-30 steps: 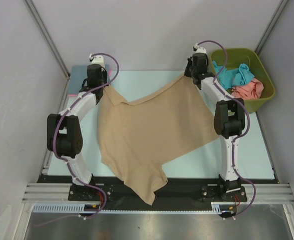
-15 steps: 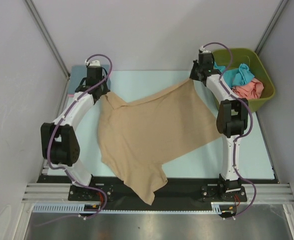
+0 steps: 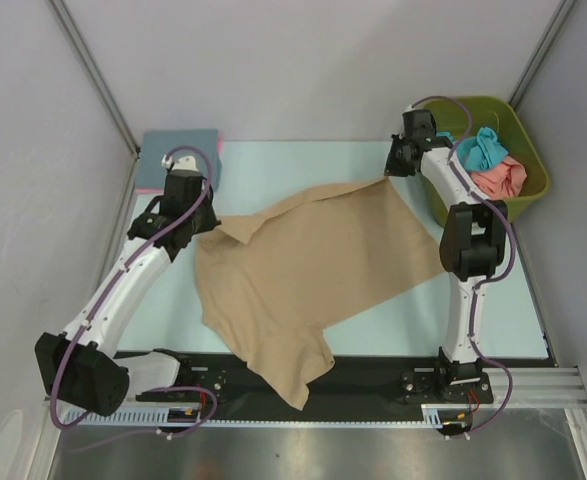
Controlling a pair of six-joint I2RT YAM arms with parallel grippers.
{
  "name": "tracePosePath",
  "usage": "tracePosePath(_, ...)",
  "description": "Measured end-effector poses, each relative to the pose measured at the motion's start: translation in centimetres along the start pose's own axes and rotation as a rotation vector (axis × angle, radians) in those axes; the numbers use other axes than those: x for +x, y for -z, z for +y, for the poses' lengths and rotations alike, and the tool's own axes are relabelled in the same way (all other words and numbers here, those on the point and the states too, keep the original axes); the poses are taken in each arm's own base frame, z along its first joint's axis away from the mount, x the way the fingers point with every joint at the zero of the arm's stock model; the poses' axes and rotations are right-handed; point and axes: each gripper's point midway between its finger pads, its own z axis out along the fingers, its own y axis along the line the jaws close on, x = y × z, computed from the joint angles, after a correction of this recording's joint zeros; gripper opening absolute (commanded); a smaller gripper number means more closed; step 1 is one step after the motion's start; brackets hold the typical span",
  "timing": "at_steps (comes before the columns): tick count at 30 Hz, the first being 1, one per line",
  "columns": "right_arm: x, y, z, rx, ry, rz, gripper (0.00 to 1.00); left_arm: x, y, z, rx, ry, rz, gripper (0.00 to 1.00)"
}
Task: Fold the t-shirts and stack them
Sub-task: Fold the tshirt
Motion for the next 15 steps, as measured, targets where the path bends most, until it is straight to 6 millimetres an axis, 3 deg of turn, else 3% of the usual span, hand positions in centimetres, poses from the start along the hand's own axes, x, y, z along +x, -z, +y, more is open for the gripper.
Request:
tracePosePath(6, -0.9, 3.2, -0.4, 0.000, -0.003, -0.023, 0.00, 3.8, 0.9, 1.4, -0.025, 0.016, 0.093, 0.00)
tracePosePath(15, -1.5, 4.4, -3.0, 0.029, 0.005, -0.019, 0.00, 4.9, 3.2, 1.1, 0.031, 0.065, 0.112, 0.00)
